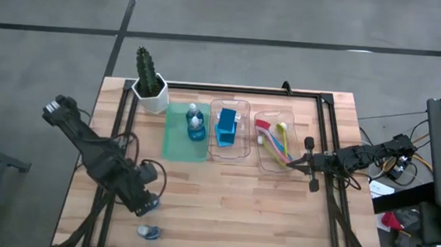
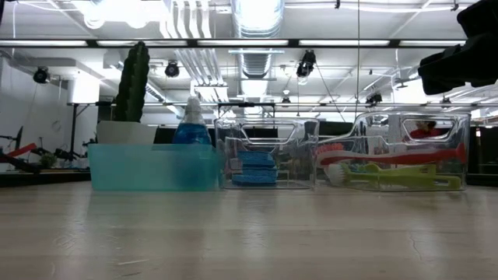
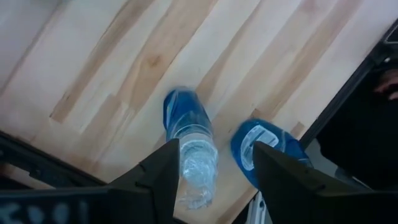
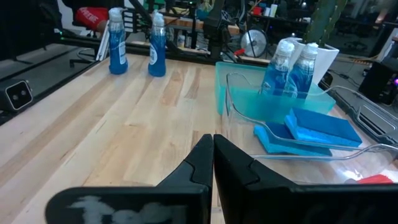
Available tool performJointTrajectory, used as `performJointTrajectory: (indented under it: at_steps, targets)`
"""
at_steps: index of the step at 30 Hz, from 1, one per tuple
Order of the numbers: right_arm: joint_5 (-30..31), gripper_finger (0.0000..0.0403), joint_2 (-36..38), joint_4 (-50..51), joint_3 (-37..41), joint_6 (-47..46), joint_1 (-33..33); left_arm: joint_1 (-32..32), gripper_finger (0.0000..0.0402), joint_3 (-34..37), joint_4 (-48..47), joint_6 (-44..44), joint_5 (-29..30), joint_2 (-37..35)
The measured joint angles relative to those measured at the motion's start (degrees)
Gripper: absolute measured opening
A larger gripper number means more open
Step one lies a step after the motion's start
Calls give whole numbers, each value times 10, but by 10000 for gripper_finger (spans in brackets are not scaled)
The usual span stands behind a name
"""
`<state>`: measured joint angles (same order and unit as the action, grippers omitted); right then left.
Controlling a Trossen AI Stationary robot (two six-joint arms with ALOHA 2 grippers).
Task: Pick & Place Kitchen Sink Supplies
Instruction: Put the blue liquid soap into the green bin
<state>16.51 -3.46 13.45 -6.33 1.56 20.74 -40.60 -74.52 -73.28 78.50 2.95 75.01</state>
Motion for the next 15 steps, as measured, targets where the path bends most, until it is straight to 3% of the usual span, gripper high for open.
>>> performJointTrajectory:
  at_steps: [15]
  targets:
    - [0,8,0,0,0,0,0,-16,182,0,-15,26,-20,25]
